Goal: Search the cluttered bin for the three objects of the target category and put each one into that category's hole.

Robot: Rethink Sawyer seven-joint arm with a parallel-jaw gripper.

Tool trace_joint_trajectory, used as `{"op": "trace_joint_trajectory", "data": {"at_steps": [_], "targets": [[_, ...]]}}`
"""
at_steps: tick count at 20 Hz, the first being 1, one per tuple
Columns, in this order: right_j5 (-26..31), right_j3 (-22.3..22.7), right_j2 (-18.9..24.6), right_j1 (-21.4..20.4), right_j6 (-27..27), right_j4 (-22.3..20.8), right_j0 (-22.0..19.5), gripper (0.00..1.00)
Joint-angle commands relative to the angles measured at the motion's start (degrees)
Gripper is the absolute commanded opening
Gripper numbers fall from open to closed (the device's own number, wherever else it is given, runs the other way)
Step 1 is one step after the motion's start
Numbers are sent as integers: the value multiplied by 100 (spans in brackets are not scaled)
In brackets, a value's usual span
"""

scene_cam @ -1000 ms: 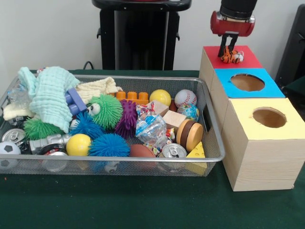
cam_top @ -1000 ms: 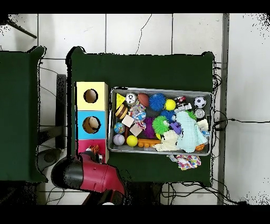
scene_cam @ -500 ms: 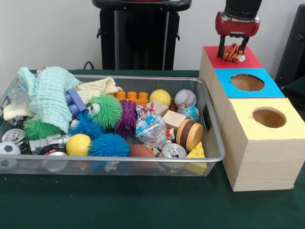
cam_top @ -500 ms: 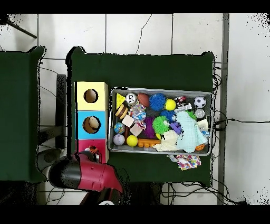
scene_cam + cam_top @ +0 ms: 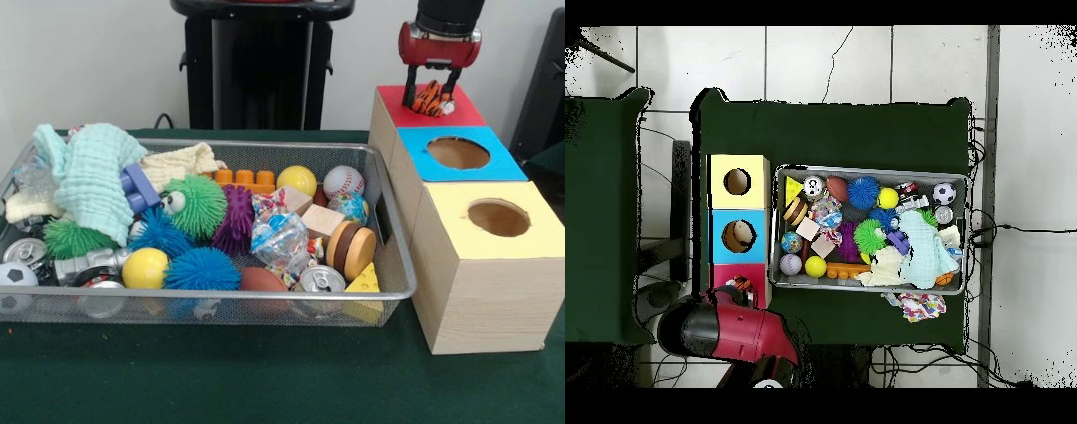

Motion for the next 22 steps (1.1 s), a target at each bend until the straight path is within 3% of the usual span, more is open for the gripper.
{"op": "trace_joint_trajectory", "data": {"at_steps": [1,6,12,22], "targets": [[-1063,-264,357,1167,1385,38,-319,100],[-919,-145,231,1022,1289,-62,-338,100],[-447,169,113,242,1139,-128,-380,100],[287,75,-232,-201,1022,-228,-270,100]]}}
